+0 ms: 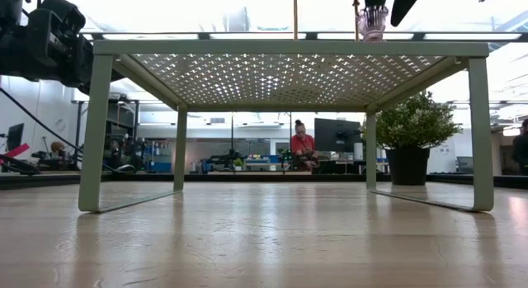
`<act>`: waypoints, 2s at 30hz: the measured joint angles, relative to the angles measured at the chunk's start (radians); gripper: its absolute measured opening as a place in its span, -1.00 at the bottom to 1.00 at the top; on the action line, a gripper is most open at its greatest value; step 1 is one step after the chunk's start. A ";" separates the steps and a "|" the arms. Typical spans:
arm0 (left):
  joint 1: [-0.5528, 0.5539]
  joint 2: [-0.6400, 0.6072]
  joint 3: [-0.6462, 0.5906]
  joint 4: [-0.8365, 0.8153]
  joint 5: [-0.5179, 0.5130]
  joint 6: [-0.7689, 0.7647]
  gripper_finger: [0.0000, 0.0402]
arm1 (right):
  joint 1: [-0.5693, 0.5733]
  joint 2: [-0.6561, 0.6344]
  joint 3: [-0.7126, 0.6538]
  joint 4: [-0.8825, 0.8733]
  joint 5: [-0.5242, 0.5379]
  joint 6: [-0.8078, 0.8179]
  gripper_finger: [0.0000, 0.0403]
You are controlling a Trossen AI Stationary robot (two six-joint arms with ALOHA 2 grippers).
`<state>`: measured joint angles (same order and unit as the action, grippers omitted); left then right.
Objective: Pick & Place candle stick holders
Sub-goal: Put the top right pink glass candle holder on the shelf, then put the bottom pink glass candle holder on the shelf
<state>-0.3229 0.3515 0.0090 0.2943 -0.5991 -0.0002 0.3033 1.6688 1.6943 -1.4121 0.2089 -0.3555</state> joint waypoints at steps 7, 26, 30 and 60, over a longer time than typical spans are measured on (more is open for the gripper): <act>0.000 0.000 0.000 0.000 0.000 0.000 -0.94 | 0.013 -0.009 0.038 -0.047 0.000 0.055 -0.30; 0.000 0.000 0.000 0.000 0.000 0.000 -0.94 | 0.166 -0.011 0.188 -0.102 0.000 0.200 -0.34; 0.000 0.000 0.000 0.000 0.000 0.000 -0.94 | 0.226 -0.011 0.195 -0.104 -0.005 0.268 -0.37; 0.000 0.000 0.000 0.000 0.000 0.000 -0.94 | 0.697 -0.006 -0.152 0.211 -0.061 1.013 -0.36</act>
<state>-0.3232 0.3514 0.0091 0.2946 -0.5987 -0.0002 1.0006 1.6627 1.5428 -1.2009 0.1483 0.6579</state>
